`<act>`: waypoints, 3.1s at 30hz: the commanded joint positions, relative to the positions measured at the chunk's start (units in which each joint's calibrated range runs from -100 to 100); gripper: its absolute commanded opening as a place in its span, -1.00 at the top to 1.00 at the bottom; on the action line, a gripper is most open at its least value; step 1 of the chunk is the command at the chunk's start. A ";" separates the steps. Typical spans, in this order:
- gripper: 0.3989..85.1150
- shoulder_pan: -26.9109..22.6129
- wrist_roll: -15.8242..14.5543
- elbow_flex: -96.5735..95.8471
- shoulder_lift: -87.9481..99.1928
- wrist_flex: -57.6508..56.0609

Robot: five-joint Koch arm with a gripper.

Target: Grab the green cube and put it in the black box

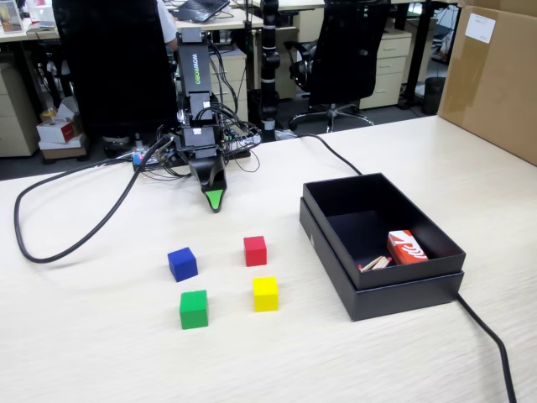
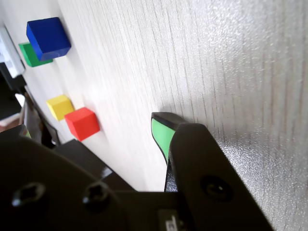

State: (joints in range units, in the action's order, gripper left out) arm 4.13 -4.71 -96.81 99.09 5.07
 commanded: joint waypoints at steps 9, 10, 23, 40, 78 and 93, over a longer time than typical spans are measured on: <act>-0.18 0.00 -0.10 -0.38 -0.01 -2.95; -0.18 0.05 -0.10 -0.38 -0.13 -2.95; -0.18 0.05 -0.10 -0.38 -0.13 -2.95; -0.16 0.05 -0.10 -0.38 -0.13 -2.95; -0.11 -1.81 1.86 37.42 -0.24 -47.27; -0.01 -2.20 2.39 73.14 -28.81 -59.28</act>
State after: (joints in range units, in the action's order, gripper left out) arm 1.73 -2.91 -29.99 75.02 -53.77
